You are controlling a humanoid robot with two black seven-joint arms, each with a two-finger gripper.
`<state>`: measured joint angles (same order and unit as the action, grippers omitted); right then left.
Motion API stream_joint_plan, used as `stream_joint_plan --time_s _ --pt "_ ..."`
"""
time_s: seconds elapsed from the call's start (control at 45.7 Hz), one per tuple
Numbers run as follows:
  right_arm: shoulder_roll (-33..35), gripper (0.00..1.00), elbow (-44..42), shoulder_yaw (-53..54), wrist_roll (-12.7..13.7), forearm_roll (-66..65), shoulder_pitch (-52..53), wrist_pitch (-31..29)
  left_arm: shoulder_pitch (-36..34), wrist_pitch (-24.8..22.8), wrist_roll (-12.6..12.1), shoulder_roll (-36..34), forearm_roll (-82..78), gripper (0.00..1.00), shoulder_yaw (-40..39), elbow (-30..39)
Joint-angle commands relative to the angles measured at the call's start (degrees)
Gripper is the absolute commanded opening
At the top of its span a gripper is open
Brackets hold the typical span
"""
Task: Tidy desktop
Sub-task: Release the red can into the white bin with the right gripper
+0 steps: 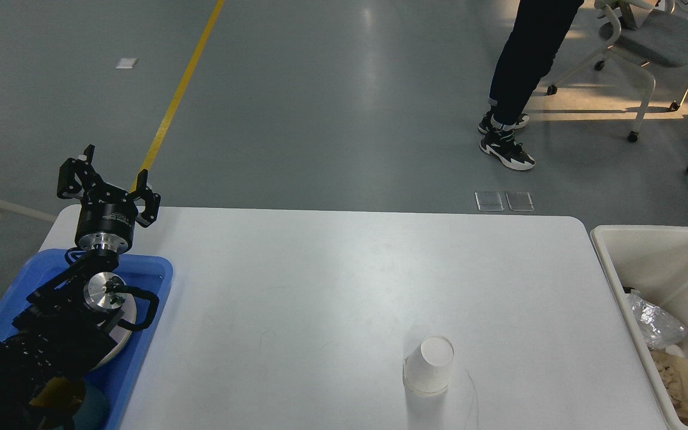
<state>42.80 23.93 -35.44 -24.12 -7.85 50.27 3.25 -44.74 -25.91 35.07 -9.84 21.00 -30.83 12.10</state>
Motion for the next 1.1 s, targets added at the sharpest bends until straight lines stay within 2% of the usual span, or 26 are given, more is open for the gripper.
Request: stream_joint_plan --time_s 0.0,0.197,0.307,0.46,0.613,0.701,0.767,0.832,0.964,1.073 --pt "-0.26 0.48 -1.34 0.29 0.04 2.66 -1.75 0.0 0.0 -0.01 0.0 0.0 0.0 0.97 0.06 0.03" --pt "-0.08 0.66 -1.52 0.29 0.22 4.16 -2.89 0.0 0.0 -0.01 0.0 0.0 0.0 0.96 -0.02 0.03" --pt "-0.08 0.82 -1.52 0.29 0.13 4.16 -2.98 0.0 0.0 -0.01 0.0 0.0 0.0 0.96 -0.02 -0.06" --pt "-0.08 0.99 -0.82 0.2 0.22 4.16 -2.98 -0.26 0.0 -0.01 0.0 0.0 0.0 0.96 -0.02 0.03" --pt "0.71 1.0 4.18 -1.38 0.04 3.64 -2.02 -2.46 0.0 -0.01 0.0 0.0 0.0 0.97 -0.02 -0.06" --pt "3.69 1.0 7.53 -4.54 -0.05 3.11 1.75 -4.65 0.0 -0.01 0.0 0.0 0.0 0.97 -0.02 0.03" --pt "5.54 1.0 9.81 -8.75 -0.05 2.93 6.58 -8.42 0.0 -0.01 0.0 0.0 0.0 0.97 -0.02 0.03" --pt "6.77 1.0 11.66 -14.28 -0.05 2.75 12.56 -14.74 0.0 -0.01 0.0 0.0 0.0 0.97 -0.02 0.03" --pt "7.3 1.0 12.9 -28.87 0.04 1.96 27.67 -32.93 0.0 -0.01 0.0 0.0 0.0 0.96 -0.02 0.03" --pt "6.78 1.0 14.21 -36.88 0.04 1.7 38.22 -44.37 0.0 -0.01 0.0 0.0 -0.08 0.96 -0.02 0.03"
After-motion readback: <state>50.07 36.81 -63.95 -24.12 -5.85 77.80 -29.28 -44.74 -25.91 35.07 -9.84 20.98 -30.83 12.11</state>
